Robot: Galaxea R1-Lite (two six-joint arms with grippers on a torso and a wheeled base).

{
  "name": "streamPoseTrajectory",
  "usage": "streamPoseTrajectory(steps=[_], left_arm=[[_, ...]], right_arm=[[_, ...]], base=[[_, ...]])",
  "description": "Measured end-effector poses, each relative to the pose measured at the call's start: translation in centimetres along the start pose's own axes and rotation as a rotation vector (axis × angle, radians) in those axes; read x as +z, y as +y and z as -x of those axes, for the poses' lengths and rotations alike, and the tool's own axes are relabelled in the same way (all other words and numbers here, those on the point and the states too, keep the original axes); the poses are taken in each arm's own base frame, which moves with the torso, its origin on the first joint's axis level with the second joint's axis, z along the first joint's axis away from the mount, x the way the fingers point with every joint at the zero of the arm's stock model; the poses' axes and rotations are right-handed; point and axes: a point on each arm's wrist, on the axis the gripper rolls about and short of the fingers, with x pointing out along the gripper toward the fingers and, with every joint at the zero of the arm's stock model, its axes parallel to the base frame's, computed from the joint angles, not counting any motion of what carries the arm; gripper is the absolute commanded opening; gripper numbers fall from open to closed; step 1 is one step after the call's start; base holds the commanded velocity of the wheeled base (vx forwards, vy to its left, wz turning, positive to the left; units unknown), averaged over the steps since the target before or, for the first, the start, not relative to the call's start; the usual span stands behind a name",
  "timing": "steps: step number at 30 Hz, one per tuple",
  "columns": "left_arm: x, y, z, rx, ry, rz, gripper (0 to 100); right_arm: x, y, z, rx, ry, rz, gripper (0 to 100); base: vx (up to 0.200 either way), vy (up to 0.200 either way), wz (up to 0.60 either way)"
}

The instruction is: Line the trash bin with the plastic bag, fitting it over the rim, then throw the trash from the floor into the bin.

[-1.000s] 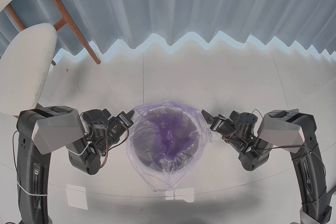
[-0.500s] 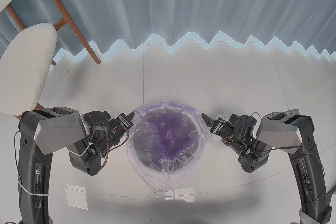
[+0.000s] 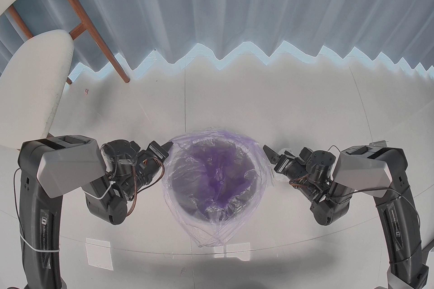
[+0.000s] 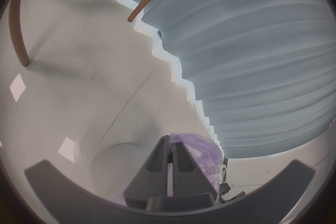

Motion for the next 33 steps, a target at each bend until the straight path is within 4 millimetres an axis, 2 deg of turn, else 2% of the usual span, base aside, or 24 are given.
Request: streamPoseTrajectory(steps=[1,10,16,20,25,30,33], left_arm=[[0.1,-0.2,0.1,-0.002,-0.001,-0.002,100],[0.1,-2.4,2.1,-0.010,0.017,-0.088,100],[0.0,-2.5,3.3,0.025,0.017,-0.352,100],[-0.3,-2.4,5.2,0.074,0.043,-0.494,100],[0.2,-3.7,7.0,0.059,0.054,-0.655,100],[0.9,-5.5,7.4,0.013,0.081,-0.747,100],[1.3,-6.2,6.9,0.016,0.101,-0.777,100]], right_arm=[[0.2,0.1,0.2,0.003,-0.006,0.000,100],[1.9,0.8,2.1,-0.007,-0.006,-0.018,100],[3.1,1.1,3.2,-0.012,-0.005,-0.020,100],[3.9,1.3,4.4,-0.012,0.011,-0.025,100],[4.7,1.6,5.7,-0.009,0.028,-0.027,100],[6.1,2.0,6.4,0.022,0.021,-0.027,100],[6.6,2.2,6.6,0.034,0.014,-0.026,100]], base=[[0.000,0.000,0.00],[0.000,0.000,0.00],[0.000,0.000,0.00],[0.000,0.000,0.00],[0.000,0.000,0.00],[0.000,0.000,0.00],[0.000,0.000,0.00]])
